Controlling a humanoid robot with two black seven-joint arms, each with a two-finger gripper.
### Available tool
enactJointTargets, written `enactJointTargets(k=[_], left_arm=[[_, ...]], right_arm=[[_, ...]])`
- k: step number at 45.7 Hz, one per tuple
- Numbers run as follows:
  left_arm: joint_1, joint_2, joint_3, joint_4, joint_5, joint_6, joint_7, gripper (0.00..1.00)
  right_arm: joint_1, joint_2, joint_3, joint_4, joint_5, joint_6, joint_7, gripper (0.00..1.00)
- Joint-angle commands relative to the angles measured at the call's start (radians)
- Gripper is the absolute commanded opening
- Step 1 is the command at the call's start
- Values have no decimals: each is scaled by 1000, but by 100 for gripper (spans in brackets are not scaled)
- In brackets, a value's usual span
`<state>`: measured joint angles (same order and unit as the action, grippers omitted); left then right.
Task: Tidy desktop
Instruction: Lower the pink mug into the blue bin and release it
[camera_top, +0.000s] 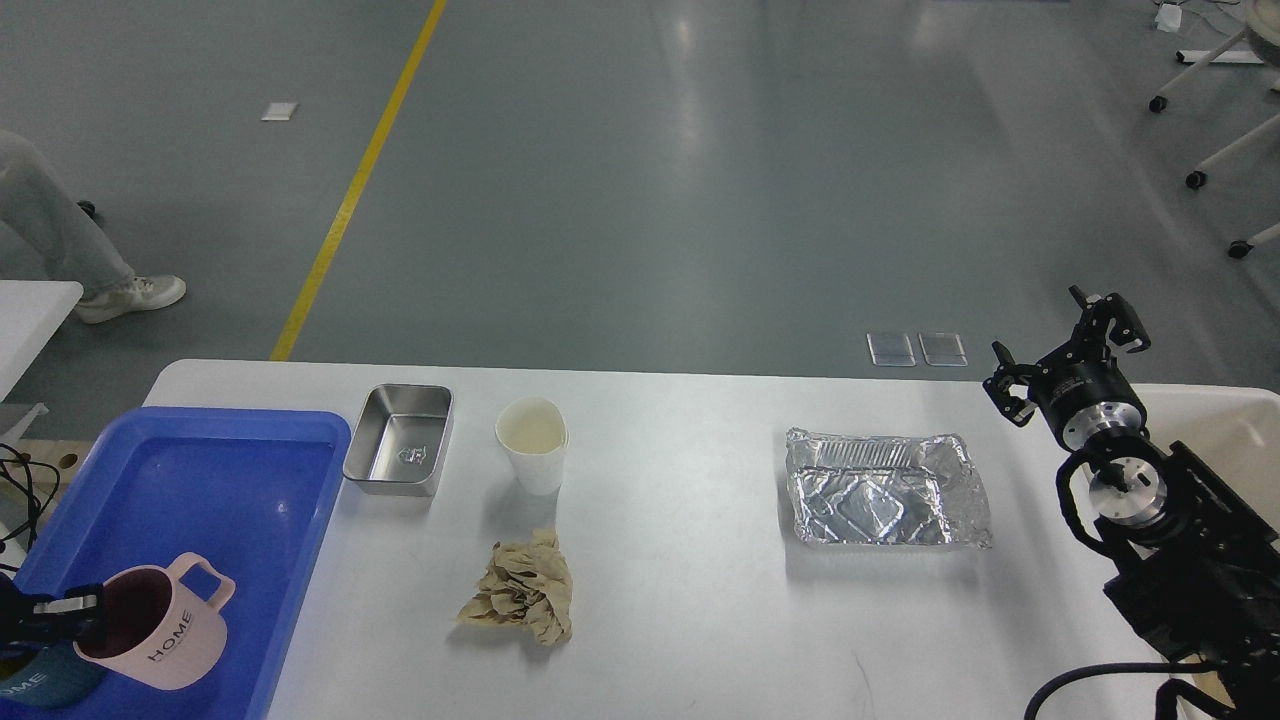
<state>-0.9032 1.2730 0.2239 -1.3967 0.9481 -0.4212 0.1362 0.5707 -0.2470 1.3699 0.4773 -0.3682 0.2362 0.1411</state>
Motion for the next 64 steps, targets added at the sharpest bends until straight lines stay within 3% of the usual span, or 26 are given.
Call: enactJointTargets(k=[1,30,53,64], left_arm=[[7,-9,2,13,0,1,0,0],[79,-87,3,62,3,38,-1,4],[58,-73,-24,51,9,30,0,50],[46,-3,-162,12,8,-40,0,74]], right_arm=[[0,0,0,0,0,0,0,100],[-6,0,-8,0,0,0,0,100],[1,0,-18,4,0,0,0,100],[4,0,-19,4,0,0,0,100]])
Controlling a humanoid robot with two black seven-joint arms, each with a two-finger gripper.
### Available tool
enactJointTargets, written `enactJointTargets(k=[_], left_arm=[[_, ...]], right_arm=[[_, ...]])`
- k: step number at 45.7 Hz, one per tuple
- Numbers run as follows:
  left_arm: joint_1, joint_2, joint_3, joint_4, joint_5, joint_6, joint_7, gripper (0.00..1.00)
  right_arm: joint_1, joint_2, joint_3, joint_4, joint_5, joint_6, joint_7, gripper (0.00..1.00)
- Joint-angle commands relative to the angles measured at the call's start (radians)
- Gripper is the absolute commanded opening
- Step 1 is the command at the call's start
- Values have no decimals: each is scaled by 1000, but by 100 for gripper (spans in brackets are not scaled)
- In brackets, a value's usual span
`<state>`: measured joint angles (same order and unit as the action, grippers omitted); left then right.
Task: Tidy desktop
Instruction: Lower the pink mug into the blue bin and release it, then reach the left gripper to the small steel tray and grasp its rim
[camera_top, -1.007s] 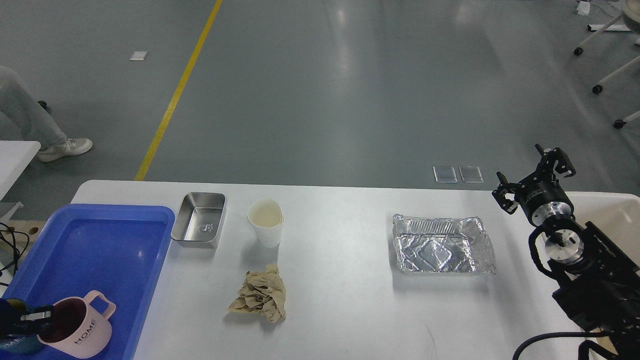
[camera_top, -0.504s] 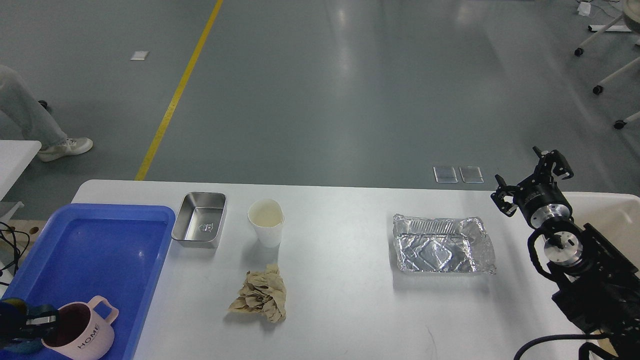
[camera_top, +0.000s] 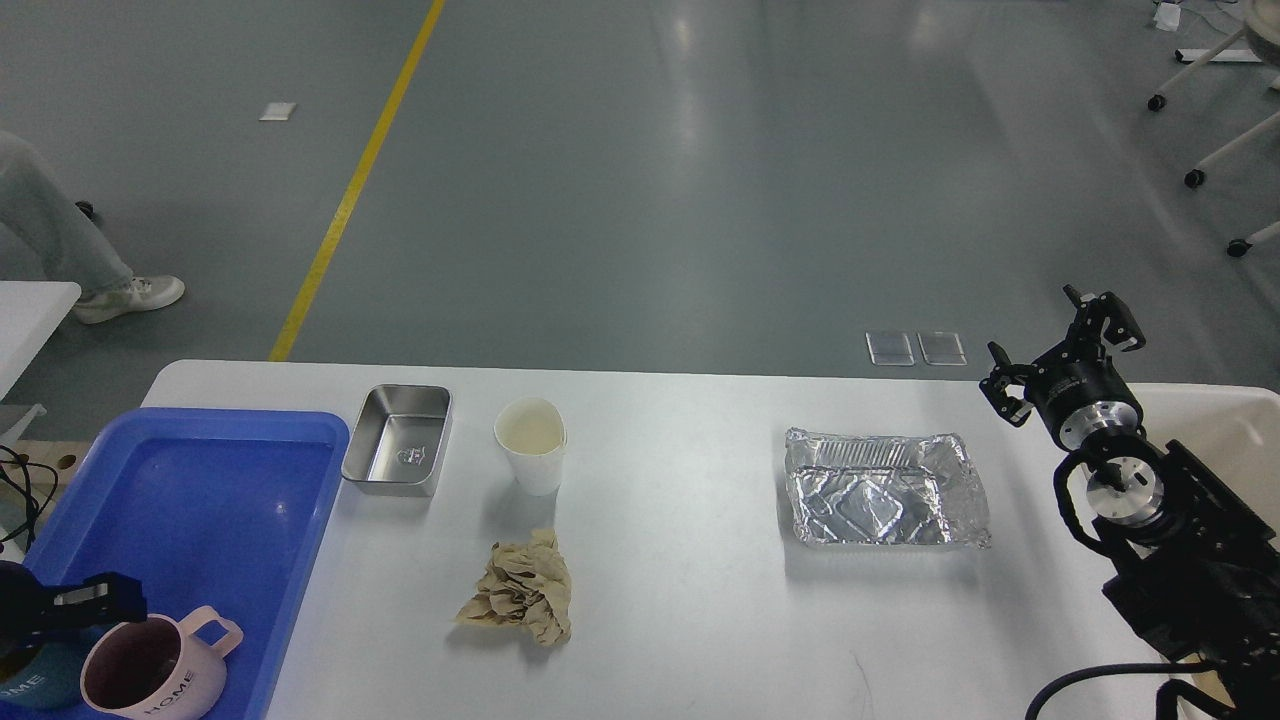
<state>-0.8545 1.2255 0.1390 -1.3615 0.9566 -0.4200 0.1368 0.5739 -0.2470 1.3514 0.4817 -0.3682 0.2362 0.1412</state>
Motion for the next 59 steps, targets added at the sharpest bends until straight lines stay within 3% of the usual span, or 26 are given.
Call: enactJointTargets(k=[1,10,16,19,32,47,59], left_arm=[[-3,52,-100,-31,-2,-51,0,76],[-5,124,-369,-85,-5,-189,0,86],[-17,144,-559,-90,-15,-293,-2,87],[-35,153,-608,-88,-27,-306,-3,87],[-219,219,-616,-77,-79,-304,-17,87],[-311,356,-628,-77,-131,-309,-22,87],[-307,347,-616,-73,-154,-289,-20,87]], right_arm=[[1,0,0,0,0,-2,0,100],[4,0,0,1,0,-2,0,100],[4,0,0,1,0,-2,0,100],[4,0,0,1,0,-2,0,100],[4,2,-1,3,0,-5,0,100],[3,2,-1,1,0,-6,0,100],[1,2,-1,1,0,-6,0,100]])
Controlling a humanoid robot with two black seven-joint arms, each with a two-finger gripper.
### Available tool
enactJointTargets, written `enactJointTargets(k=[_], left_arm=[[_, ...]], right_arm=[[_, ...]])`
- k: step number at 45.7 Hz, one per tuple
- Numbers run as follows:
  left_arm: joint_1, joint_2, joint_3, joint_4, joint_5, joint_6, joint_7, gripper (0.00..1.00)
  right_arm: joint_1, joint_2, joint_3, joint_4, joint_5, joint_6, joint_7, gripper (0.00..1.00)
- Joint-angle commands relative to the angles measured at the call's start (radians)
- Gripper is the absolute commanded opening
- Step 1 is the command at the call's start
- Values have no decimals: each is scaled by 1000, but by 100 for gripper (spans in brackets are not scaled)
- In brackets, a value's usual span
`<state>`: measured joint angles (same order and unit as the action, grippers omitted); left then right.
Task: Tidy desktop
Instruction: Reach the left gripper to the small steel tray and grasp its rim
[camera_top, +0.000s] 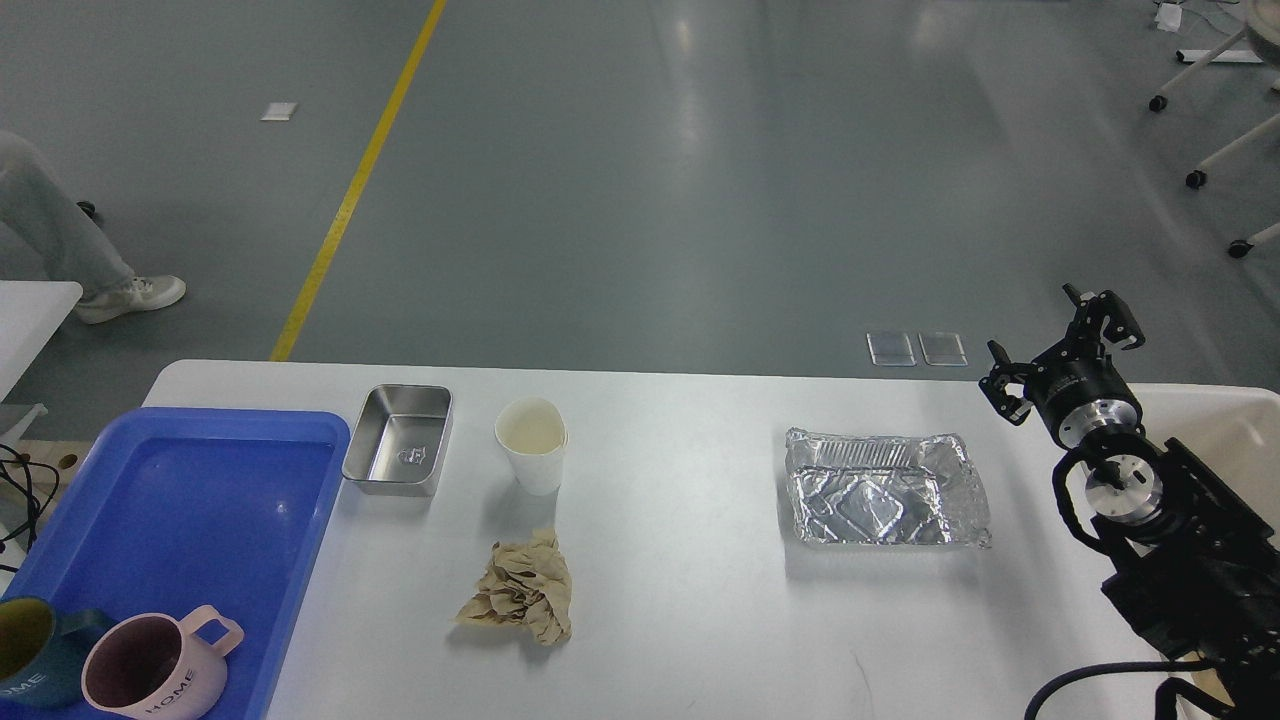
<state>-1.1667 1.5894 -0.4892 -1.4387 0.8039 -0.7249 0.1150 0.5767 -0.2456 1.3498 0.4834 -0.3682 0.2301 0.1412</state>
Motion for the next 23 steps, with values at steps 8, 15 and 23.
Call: enactJointTargets(k=[8,15,23], left_arm=[[53,-178,75,53,23,114,20,86],[82,-380,188,150,93,238,20,86],[99,-626,354,251,188,415,20,83]], right_arm=[[-3,0,-1,0,0,0,0,100],[-8,0,0,0,0,0,0,100],[-14,0,-1,0,0,0,-2,100]])
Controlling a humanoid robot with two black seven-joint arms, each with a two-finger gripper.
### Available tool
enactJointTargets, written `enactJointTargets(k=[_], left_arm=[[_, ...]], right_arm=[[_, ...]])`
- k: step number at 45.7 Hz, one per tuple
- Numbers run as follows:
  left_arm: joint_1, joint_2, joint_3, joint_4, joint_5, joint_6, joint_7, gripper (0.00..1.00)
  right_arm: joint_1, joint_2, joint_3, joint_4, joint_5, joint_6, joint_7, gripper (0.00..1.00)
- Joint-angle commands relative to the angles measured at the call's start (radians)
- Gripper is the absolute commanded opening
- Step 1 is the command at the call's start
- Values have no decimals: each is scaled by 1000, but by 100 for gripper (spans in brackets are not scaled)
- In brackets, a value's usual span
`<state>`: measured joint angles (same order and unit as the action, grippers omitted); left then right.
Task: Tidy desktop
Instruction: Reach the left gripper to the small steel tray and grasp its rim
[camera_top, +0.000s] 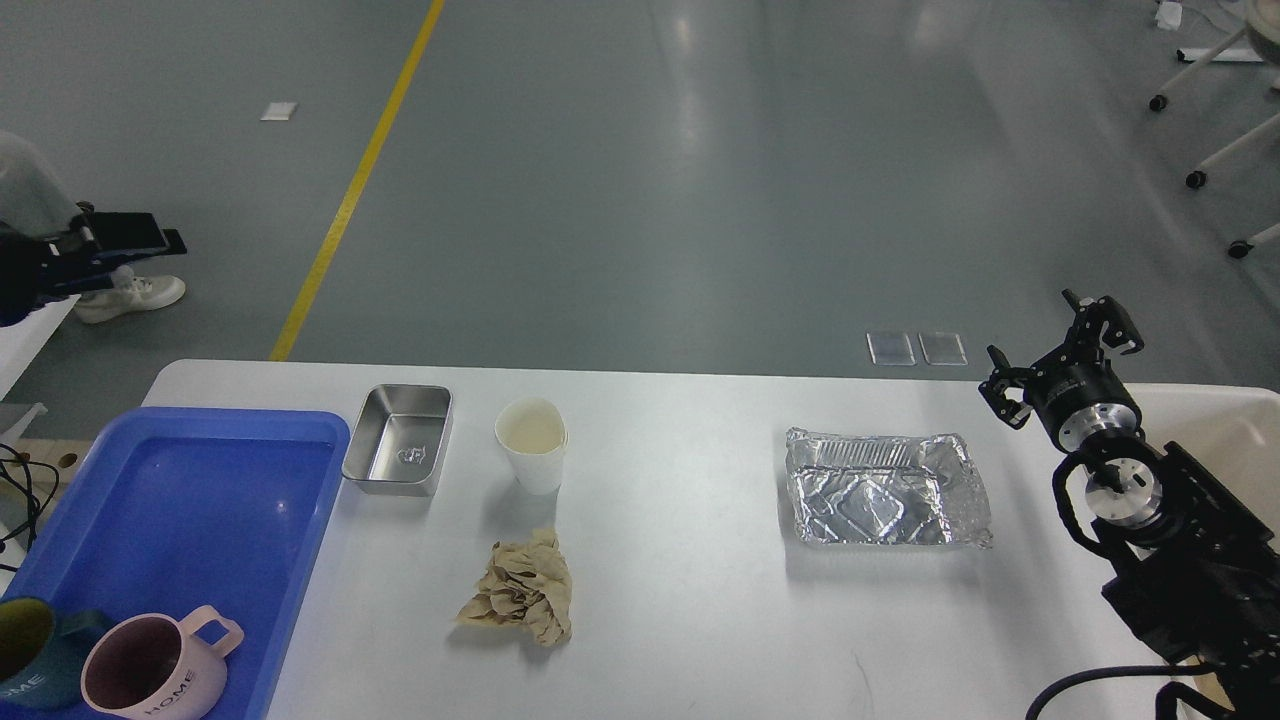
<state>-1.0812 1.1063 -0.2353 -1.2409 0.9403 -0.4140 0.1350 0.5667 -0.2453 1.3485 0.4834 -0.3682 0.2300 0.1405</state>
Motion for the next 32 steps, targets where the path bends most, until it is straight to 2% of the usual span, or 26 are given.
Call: enactJointTargets(k=[1,6,11,20,32], left_arm=[[14,-166,117,63,61,122,2,83],[18,-256,186,92,112,193,6,83],[24,-322,243,150,149,227,12,83],[63,-450,297,317,155,230,12,84],[86,-546,298,462,143,238,-11,84]], right_arm=[[-4,-2,0,0,0,0,-1,100],[-5,-2,-8,0,0,2,1,100],[-5,-2,-31,0,0,2,1,100],[-5,-2,-34,-2,0,2,1,100],[-4,-2,-35,-2,0,2,1,100]])
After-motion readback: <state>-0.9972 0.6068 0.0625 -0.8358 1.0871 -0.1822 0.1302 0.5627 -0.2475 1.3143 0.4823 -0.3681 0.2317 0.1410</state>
